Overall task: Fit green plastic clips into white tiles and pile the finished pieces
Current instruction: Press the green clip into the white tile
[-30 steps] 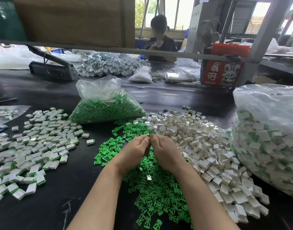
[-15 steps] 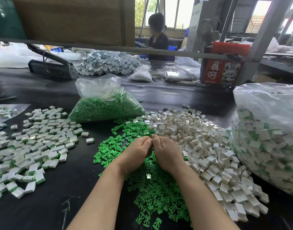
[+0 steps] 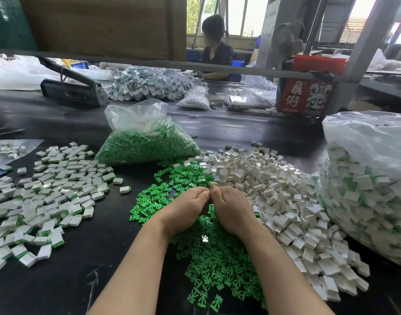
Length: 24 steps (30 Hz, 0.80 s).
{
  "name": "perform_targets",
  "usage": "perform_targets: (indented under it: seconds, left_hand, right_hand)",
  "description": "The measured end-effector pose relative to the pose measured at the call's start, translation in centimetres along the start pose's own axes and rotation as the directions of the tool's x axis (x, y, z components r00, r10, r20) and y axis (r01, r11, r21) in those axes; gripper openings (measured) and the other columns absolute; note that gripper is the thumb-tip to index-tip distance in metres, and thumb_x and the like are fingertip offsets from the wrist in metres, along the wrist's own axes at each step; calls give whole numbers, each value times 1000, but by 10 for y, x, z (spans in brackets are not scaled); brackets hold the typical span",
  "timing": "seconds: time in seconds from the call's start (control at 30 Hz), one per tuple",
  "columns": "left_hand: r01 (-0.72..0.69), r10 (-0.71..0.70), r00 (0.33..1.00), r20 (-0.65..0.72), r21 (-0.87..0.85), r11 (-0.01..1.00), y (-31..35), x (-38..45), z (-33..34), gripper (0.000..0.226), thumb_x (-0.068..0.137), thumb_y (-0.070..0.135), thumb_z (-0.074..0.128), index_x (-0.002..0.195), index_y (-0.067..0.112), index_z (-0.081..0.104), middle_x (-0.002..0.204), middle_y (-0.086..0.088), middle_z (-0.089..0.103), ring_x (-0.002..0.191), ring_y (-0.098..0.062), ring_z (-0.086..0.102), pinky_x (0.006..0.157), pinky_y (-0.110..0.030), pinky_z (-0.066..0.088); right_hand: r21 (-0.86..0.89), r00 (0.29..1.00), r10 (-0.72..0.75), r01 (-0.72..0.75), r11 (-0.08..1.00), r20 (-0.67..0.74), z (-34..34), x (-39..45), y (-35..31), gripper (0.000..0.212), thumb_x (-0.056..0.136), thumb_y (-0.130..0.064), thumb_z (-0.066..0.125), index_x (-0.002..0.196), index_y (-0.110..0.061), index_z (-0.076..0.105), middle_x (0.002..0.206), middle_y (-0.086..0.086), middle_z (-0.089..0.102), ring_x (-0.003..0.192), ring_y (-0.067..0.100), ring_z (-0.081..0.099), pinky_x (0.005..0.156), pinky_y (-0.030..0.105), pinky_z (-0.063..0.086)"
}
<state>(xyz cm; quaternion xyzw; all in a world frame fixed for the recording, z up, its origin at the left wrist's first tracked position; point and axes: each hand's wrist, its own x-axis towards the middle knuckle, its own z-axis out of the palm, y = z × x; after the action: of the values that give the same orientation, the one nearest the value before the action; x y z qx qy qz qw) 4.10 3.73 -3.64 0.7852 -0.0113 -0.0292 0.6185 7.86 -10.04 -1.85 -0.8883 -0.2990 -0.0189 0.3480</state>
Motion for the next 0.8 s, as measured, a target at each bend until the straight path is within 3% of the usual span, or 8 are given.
perform_targets:
  seconds: [0.1, 0.23, 0.37, 0.57, 0.7, 0.8]
  left_hand:
    - [-16, 17, 1000, 5, -71, 997, -2, -1, -1, 35, 92, 43, 43, 104, 21, 69, 102, -8, 70, 93, -13, 57, 90, -38, 49]
    - [-55, 54, 999, -6, -141, 989, -1, -6, -4, 28, 93, 40, 45, 73, 34, 63, 67, 15, 49, 61, -3, 43, 58, -13, 40]
    - [-80, 86, 996, 25, -199, 977, -1, -7, -6, 24, 96, 38, 45, 76, 27, 52, 68, 8, 37, 61, -9, 32, 55, -17, 35]
    - [-86, 99, 993, 58, -187, 979, 2, -11, -8, 26, 98, 33, 43, 74, 23, 44, 63, 11, 35, 55, -7, 30, 51, -11, 34]
    - [-65, 81, 993, 90, -163, 984, 5, -13, -11, 28, 97, 34, 42, 72, 22, 41, 59, 11, 35, 52, -6, 29, 48, -12, 32]
    - [-69, 86, 991, 102, -165, 984, 6, -15, -12, 29, 97, 34, 42, 69, 24, 42, 58, 11, 34, 52, -7, 28, 48, -12, 30]
  right_hand:
    - [116, 1000, -1, 2, 993, -6, 0, -1, 0, 48, 105, -26, 34, 57, -26, 42, 59, -9, 46, 57, 10, 41, 61, 32, 32]
    - [437, 997, 29, -59, 897, 75, -3, 1, 1, 43, 105, -18, 36, 63, -18, 42, 56, -7, 39, 54, 12, 33, 60, 38, 28]
    - [646, 989, 19, -111, 755, 148, -10, 0, 4, 43, 105, -14, 36, 61, -18, 39, 51, -12, 34, 47, 4, 30, 50, 23, 26]
    - [466, 994, -36, -15, 884, 101, -9, 1, 5, 42, 105, -17, 39, 62, -14, 41, 54, -4, 35, 51, 11, 29, 55, 36, 25]
    - [370, 991, -71, 25, 929, 113, -12, 2, 2, 41, 105, -19, 40, 64, -13, 44, 55, -6, 37, 49, 6, 30, 54, 30, 26]
    - [394, 986, -65, 1, 919, 151, -13, 0, 1, 40, 105, -19, 39, 65, -15, 43, 54, -8, 38, 47, 3, 31, 52, 25, 27]
